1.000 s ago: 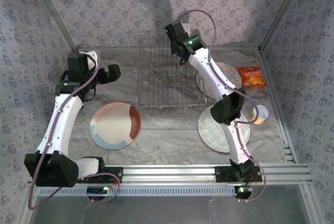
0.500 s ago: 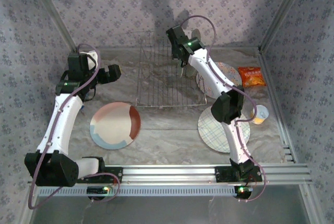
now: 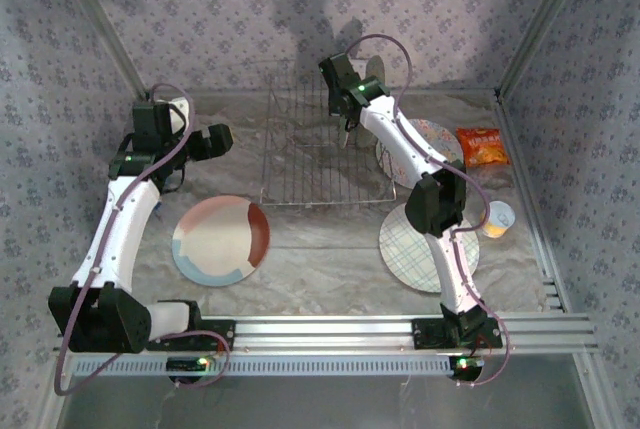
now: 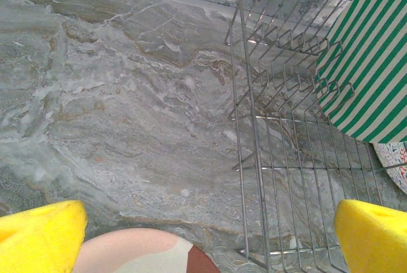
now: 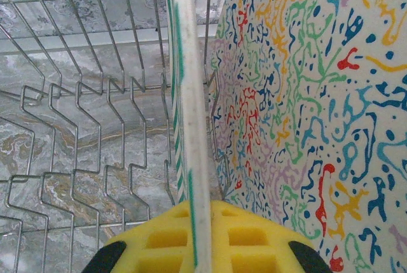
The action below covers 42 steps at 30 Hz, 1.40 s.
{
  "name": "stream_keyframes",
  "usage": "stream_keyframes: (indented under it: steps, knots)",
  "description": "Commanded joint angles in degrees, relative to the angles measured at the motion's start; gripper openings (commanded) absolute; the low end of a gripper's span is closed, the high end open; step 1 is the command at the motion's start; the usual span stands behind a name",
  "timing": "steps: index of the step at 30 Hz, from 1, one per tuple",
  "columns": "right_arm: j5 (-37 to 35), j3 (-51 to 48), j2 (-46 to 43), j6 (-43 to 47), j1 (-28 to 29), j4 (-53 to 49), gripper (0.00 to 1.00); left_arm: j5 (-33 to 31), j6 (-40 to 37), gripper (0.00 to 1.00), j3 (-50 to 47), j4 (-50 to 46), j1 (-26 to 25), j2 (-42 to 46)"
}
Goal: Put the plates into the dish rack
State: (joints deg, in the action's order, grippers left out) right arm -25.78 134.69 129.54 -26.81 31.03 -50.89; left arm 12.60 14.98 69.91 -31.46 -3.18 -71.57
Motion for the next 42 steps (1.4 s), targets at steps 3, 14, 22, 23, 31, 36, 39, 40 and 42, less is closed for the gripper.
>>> stream_keyframes:
  steps: [3, 14, 22, 23, 31, 36, 39, 40, 42]
  knots:
    - [0.43, -0.98, -1.19, -1.19, -0.59, -0.99, 0.08, 0.6, -1.1, 0.99, -0.38, 0.53, -0.33, -0.43]
    - [-0.94, -2.11, -7.25, 0.83, -0.44, -0.51, 0.47, 0.41, -1.01, 0.99, -0.39, 0.35, -0.33, -1.54]
    - [1.85, -3.12, -16.09, 2.62, 1.07, -2.54, 0.76, -2.81, 1.13, 0.99, 0.47, -1.55, -0.33, -2.26]
    - [3.03, -2.84, -16.94, 2.69, 1.13, -3.74, 0.83, -2.7, 1.83, 0.99, 1.7, -3.23, -0.29, -2.62]
    - [15.65, -17.87, -31.48, 1.58, 2.81, -1.97, 1.0, -13.34, 12.58, 0.99, 4.8, -15.5, 1.3, 1.09]
    - [27.62, -33.66, -41.92, -4.16, 5.75, 5.07, 1.0, -15.41, 19.04, 0.99, 2.25, -23.65, 4.14, 4.51]
    - [28.03, -43.94, -47.78, -8.67, 10.48, 11.04, 1.0, -13.83, 21.55, 0.99, -0.39, -27.31, 6.52, 6.59]
    - [27.78, -47.3, -49.54, -11.33, 12.18, 12.88, 1.0, -13.06, 21.98, 0.99, -1.7, -27.69, 7.13, 7.32]
    - [27.33, -53.51, -52.09, -15.06, 15.36, 17.07, 1.0, -12.94, 22.8, 0.99, -4.62, -27.56, 7.64, 8.76]
